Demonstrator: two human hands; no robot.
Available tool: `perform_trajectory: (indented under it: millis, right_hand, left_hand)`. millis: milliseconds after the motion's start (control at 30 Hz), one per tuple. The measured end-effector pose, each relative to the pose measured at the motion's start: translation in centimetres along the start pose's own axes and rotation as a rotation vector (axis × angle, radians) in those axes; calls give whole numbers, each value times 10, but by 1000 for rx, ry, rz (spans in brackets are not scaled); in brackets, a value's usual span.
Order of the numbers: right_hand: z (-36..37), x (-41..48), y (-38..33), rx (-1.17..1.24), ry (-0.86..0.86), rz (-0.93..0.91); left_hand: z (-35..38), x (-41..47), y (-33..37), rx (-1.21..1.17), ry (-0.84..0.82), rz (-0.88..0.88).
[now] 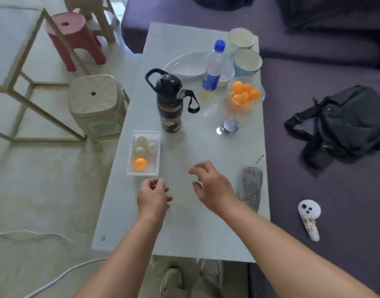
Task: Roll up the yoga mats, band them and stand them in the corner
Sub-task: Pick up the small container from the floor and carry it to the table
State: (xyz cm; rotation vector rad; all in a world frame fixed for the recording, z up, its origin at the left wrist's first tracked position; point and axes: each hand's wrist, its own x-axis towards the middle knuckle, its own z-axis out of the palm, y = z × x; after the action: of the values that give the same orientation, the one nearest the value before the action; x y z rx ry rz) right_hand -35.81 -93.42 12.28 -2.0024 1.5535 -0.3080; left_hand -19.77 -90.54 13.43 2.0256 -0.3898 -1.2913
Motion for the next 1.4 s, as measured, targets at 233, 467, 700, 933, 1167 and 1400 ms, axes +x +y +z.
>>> perform_trajectory:
  millis: [233,467,700,933,1167,1400]
  right_hand:
    - [-91,-125,46,218,227,489]
    - [-152,-288,127,372,539,852]
    - [-161,-499,237,398,664,1249]
    - [-146,-665,333,362,768,1582]
    - [-94,-735,413,694,801,1740]
    - [-83,-717,416,787,883,1635]
  left_hand:
    - [76,-108,43,127,-352,105]
    - [182,-238,20,298,-621,242]
    - [293,-375,-98,542,-859,280]
    - [398,-459,-225,926,-963,454]
    - [472,-448,-298,1362,-890,790]
    - [483,-425,-315,1289,-909,617]
